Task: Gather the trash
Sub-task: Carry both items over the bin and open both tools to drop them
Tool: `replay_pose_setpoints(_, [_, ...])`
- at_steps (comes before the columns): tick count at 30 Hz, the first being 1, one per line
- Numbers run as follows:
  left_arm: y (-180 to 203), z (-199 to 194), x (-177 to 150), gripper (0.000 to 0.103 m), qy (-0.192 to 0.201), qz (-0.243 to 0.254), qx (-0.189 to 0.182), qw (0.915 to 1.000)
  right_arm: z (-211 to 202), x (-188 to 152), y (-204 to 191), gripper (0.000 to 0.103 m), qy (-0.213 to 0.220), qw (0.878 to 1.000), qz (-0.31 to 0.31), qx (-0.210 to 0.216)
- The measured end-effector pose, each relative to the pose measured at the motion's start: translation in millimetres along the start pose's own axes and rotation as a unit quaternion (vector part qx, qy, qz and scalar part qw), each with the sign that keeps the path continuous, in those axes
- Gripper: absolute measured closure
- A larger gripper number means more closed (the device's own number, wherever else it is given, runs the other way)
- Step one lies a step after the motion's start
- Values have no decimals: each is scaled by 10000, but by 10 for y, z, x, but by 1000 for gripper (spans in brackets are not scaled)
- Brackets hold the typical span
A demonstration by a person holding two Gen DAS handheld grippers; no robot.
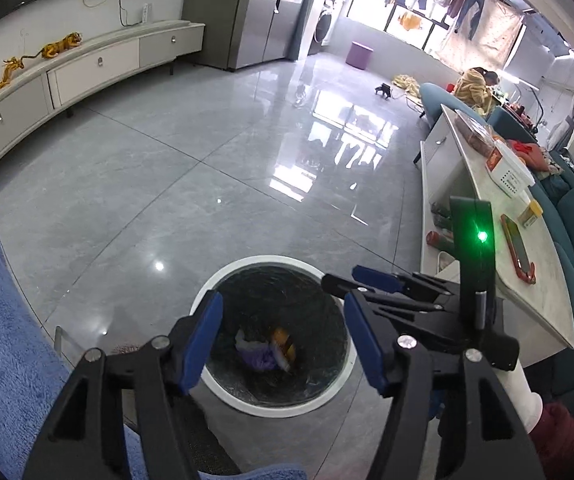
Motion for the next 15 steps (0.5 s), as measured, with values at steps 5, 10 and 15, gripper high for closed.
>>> replay_pose_setpoints(5, [-19, -143, -61, 42, 139, -32, 464, 9988, -79, -15, 1, 58, 53, 10000, -42, -66])
replay_pose_setpoints(10, [-67, -429, -151, 42, 385, -124, 1024, 9939, -258, -47, -129, 58, 198, 9996, -205, -63])
replay_pose_setpoints(15, [-59, -835, -270, 41, 711, -129, 1490, 9862, -528, -81, -313, 55, 394, 9985, -382, -68])
Point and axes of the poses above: each gripper's, at about its wrist camera, not at the fingertips, and z roughly the way its jaws point, y to its right, x to its top, the point moved 2 cm from there along z, roughly the way its jaws point, and after that the axes turned 12 degrees about z, right-handed, at the moved point
